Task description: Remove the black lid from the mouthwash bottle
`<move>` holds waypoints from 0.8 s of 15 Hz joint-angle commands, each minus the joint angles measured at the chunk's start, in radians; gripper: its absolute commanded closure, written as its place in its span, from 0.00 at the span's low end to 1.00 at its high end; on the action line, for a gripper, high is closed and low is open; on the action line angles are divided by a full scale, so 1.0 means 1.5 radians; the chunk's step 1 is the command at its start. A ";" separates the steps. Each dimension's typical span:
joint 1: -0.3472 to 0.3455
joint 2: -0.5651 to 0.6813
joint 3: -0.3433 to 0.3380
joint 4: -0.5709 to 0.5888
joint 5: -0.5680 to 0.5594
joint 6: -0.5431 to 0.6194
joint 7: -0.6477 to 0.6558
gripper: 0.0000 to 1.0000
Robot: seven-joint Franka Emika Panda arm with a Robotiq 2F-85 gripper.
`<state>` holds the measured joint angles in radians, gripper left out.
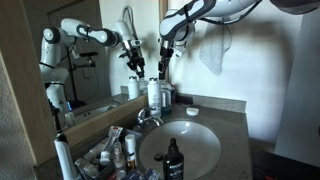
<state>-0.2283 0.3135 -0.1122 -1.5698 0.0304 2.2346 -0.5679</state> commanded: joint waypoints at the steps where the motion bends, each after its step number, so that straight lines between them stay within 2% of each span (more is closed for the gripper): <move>1: -0.011 -0.006 0.010 0.004 0.008 -0.022 -0.004 0.80; 12: -0.023 -0.026 0.008 0.009 0.023 -0.013 -0.005 0.80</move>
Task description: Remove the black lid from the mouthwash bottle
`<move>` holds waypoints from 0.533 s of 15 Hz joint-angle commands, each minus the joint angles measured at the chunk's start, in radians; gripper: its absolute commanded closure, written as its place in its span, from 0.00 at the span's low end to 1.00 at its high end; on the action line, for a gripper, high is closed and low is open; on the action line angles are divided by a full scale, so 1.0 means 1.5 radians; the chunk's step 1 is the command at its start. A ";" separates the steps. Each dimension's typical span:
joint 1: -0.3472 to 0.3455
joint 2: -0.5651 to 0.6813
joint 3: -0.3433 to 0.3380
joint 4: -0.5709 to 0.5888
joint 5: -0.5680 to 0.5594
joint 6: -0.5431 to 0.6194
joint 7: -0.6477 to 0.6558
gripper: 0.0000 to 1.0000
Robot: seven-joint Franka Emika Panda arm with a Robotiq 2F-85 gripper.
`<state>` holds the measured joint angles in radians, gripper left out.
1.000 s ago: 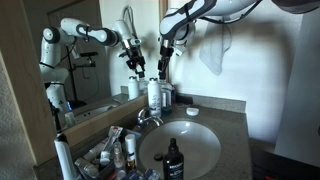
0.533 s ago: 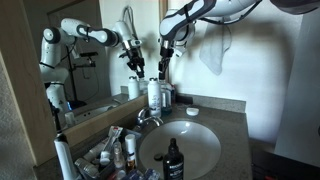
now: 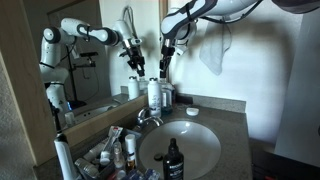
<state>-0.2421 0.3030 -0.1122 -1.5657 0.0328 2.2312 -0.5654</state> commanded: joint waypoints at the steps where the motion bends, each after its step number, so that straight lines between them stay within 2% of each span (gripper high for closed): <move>1: -0.015 -0.022 0.007 0.007 0.025 -0.010 -0.007 0.80; 8: -0.027 -0.060 0.005 0.006 0.068 -0.011 -0.023 0.80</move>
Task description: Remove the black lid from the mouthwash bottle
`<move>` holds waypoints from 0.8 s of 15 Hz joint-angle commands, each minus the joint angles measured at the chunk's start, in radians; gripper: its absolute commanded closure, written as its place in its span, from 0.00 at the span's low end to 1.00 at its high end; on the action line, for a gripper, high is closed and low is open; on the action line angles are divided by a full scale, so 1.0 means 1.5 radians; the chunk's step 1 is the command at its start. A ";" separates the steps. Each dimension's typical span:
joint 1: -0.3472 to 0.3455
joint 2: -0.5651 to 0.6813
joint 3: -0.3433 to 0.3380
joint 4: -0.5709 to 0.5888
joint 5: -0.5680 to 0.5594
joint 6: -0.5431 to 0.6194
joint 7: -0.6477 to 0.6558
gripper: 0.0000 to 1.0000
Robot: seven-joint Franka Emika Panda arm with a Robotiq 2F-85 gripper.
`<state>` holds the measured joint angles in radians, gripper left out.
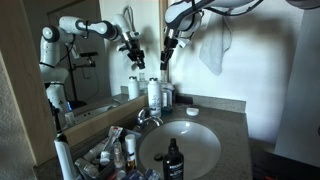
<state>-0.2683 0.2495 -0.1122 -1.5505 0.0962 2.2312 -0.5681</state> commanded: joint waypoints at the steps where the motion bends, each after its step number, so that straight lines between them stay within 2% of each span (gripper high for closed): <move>1: -0.011 -0.032 0.004 -0.009 0.034 -0.012 -0.023 0.80; 6: -0.012 -0.078 -0.019 -0.056 0.010 -0.009 0.003 0.80; 12: -0.019 -0.137 -0.050 -0.190 0.035 0.019 -0.010 0.80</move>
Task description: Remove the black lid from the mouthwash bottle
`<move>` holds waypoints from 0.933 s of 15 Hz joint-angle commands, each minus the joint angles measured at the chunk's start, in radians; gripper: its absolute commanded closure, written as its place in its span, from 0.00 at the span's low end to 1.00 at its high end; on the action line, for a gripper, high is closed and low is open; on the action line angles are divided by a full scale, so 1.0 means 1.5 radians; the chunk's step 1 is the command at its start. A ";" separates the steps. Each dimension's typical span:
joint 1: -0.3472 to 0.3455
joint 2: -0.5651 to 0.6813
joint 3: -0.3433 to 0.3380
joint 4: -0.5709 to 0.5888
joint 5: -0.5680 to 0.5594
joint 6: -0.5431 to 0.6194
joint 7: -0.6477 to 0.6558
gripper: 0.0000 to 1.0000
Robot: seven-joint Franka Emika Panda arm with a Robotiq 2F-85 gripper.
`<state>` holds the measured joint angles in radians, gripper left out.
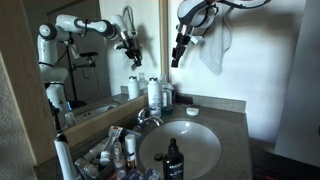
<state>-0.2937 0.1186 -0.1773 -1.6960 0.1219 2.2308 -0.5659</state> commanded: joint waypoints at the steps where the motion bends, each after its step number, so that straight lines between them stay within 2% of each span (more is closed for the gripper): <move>1: -0.001 -0.056 -0.011 -0.118 0.026 0.023 -0.012 0.80; 4: 0.000 -0.065 -0.018 -0.192 0.079 0.059 -0.031 0.80; 8: 0.004 -0.045 -0.019 -0.247 0.106 0.111 -0.064 0.80; 14: 0.001 -0.002 -0.013 -0.290 0.129 0.178 -0.091 0.80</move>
<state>-0.2912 0.0970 -0.2018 -2.1032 0.2824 2.4493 -0.6656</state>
